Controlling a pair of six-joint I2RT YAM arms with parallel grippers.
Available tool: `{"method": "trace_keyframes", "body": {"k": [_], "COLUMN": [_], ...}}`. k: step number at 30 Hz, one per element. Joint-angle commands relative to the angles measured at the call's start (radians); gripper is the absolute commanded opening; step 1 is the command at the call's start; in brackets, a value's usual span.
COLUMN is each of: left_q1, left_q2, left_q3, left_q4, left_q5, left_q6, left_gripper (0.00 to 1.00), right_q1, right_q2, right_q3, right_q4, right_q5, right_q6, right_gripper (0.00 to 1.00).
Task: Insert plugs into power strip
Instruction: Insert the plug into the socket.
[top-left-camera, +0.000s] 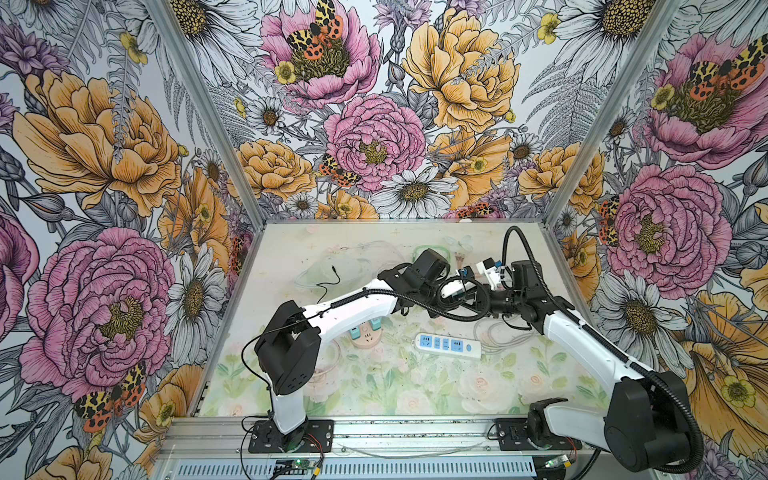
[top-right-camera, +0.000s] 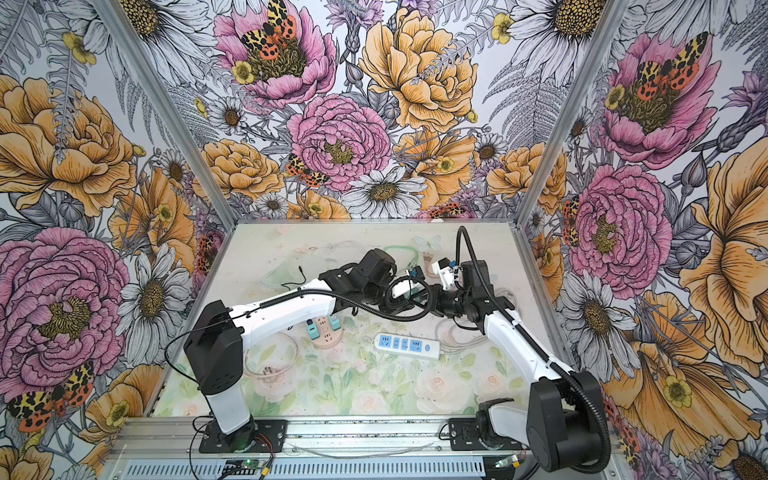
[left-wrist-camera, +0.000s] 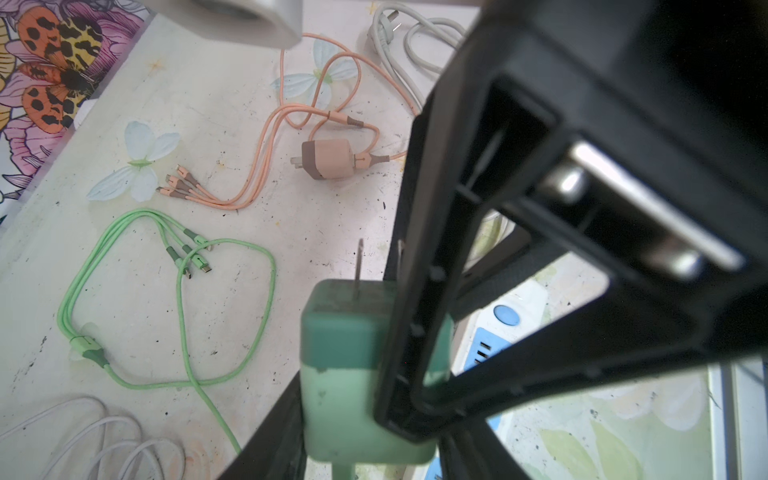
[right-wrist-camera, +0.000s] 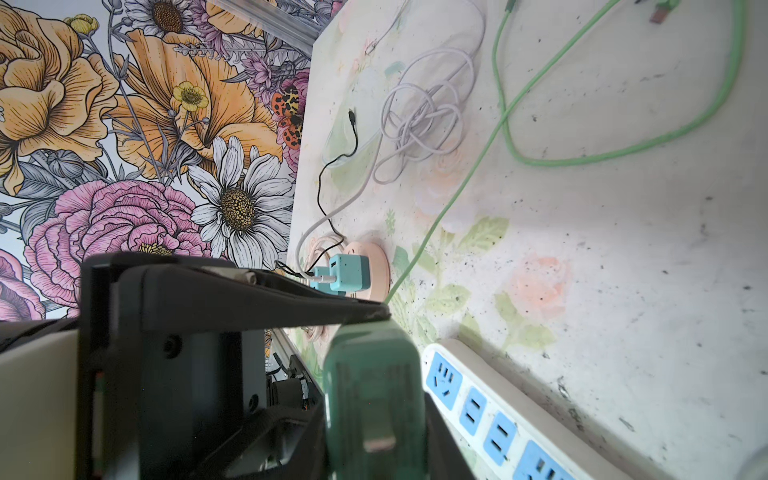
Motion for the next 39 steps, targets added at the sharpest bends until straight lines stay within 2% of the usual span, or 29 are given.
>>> {"method": "trace_keyframes", "body": {"k": [1,7,11,14,16,19,22,24,27,31,34,39], "left_q1": [-0.012,0.021,0.054,0.094,0.116,0.119,0.106,0.091,0.085,0.099,0.114,0.111], "left_q2": [-0.029,-0.211,-0.334,-0.411,-0.458,-0.534,-0.574,-0.580,-0.559,-0.482,-0.387,-0.317], "left_q3": [-0.009,-0.180,-0.281,-0.354,-0.416,-0.539,-0.617,-0.648,-0.691,-0.773,-0.780,-0.747], "left_q4": [0.084,0.149,0.172,0.225,0.301,0.512,0.648,0.696,0.823,1.178,1.377,1.422], "left_q5": [-0.029,-0.054,-0.058,0.024,0.107,0.206,0.187,0.148,0.150,0.207,0.240,0.228], "left_q6": [-0.034,-0.148,-0.306,-0.468,-0.582,-0.735,-0.839,-0.865,-0.922,-1.075,-1.169,-1.165], "left_gripper": [0.55,0.58,0.58,0.54,0.53,0.54,0.54,0.54,0.54,0.54,0.54,0.54], "right_q1": [0.006,0.006,0.008,0.013,0.016,0.022,0.030,0.036,0.045,0.053,0.054,0.057], "right_q2": [-0.026,-0.028,-0.033,-0.046,-0.064,-0.096,-0.120,-0.139,-0.166,-0.190,-0.186,-0.184], "right_q3": [0.017,0.054,0.077,0.088,0.091,0.091,0.084,0.068,0.044,0.023,-0.003,0.012], "right_q4": [0.005,0.005,0.007,0.011,0.024,0.060,0.106,0.156,0.228,0.299,0.376,0.323], "right_q5": [0.041,0.078,0.092,0.097,0.099,0.096,0.088,0.084,0.076,0.056,0.029,0.023], "right_q6": [0.006,0.003,0.007,0.004,-0.001,-0.002,0.017,0.044,0.094,0.135,0.186,0.157], "right_gripper": [0.00,0.00,0.00,0.00,0.00,0.00,0.00,0.00,0.00,0.00,0.00,0.00]}}
